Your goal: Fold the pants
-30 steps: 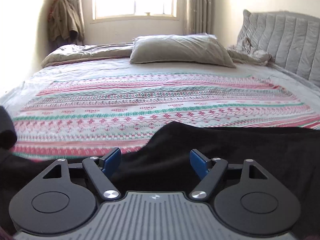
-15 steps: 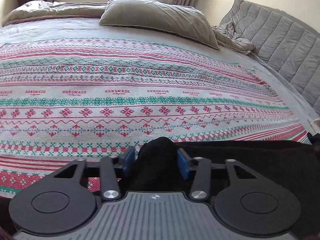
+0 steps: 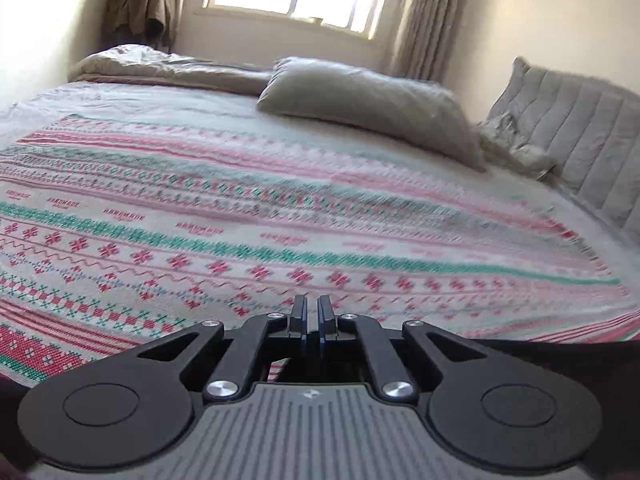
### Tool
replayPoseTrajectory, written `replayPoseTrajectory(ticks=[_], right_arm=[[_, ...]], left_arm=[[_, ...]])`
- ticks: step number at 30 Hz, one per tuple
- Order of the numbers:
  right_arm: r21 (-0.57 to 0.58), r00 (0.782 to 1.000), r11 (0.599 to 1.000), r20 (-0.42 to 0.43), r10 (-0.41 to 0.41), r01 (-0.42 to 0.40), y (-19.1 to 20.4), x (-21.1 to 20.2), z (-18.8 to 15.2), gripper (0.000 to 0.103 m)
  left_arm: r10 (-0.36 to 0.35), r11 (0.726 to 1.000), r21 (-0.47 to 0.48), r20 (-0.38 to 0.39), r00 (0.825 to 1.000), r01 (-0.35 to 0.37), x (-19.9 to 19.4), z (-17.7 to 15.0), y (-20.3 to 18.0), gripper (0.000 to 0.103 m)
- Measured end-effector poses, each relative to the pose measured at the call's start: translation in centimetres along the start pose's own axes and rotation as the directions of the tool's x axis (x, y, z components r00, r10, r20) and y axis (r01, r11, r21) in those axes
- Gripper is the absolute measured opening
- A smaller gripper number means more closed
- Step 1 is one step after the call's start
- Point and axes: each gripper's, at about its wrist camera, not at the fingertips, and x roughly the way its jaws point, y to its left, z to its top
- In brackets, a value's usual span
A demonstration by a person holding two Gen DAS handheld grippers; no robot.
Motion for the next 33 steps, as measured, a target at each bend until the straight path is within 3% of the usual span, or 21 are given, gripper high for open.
replayPoseTrajectory(ticks=[3, 5, 8, 13, 17, 20, 25, 30, 33], right_arm=[[-0.009, 0.999, 0.999, -0.018, -0.032, 0.032, 0.3, 0.7, -0.1, 0.021], [-0.004, 0.999, 0.999, -0.007, -0.039, 0.039, -0.2, -0.3, 0.3, 0.047], [-0.001, 0.999, 1.0, 0.035, 0.007, -0.007, -1.4, -2.8, 1.0, 0.065], [-0.004, 0.995, 0.995, 0.005, 0.096, -0.096, -2.9, -6.8, 1.4, 0.072], [0.035, 0.977, 0.984, -0.12, 0.175, -0.172, -3.8, -8.7, 0.5, 0.076], [0.08, 0.959, 0.977, -0.193, 0.21, -0.198, -4.7, -10.0, -0.6, 0.076], [0.159, 0.945, 0.969, -0.242, 0.222, -0.187, -6.4, -12.1, -2.9, 0.076], [0.284, 0.925, 0.94, -0.271, 0.265, -0.186, -7.9, -12.7, -5.6, 0.075], [0.352, 0.923, 0.92, -0.265, 0.277, -0.175, -8.5, -11.9, -7.3, 0.074]], left_arm=[[-0.002, 0.998, -0.063, 0.008, 1.0, 0.003, -0.5, 0.4, 0.9, 0.026], [0.036, 0.997, -0.07, 0.041, 0.998, -0.033, -2.2, 0.9, 1.2, 0.052], [0.066, 0.995, -0.075, 0.076, 0.995, -0.06, -5.5, 1.4, 1.9, 0.067], [0.054, 0.997, -0.067, 0.058, 0.997, -0.05, -10.5, 0.3, 1.4, 0.075], [-0.028, 0.999, 0.032, 0.02, 0.999, 0.027, -13.4, -2.9, -1.9, 0.084], [-0.098, 0.986, 0.135, -0.017, 0.995, 0.1, -14.7, -5.7, -4.8, 0.086], [-0.21, 0.923, 0.31, -0.095, 0.973, 0.229, -15.7, -9.9, -9.3, 0.087], [-0.333, 0.795, 0.473, -0.182, 0.925, 0.38, -16.3, -13.0, -11.9, 0.087], [-0.362, 0.741, 0.515, -0.234, 0.902, 0.431, -16.0, -14.3, -12.7, 0.087]])
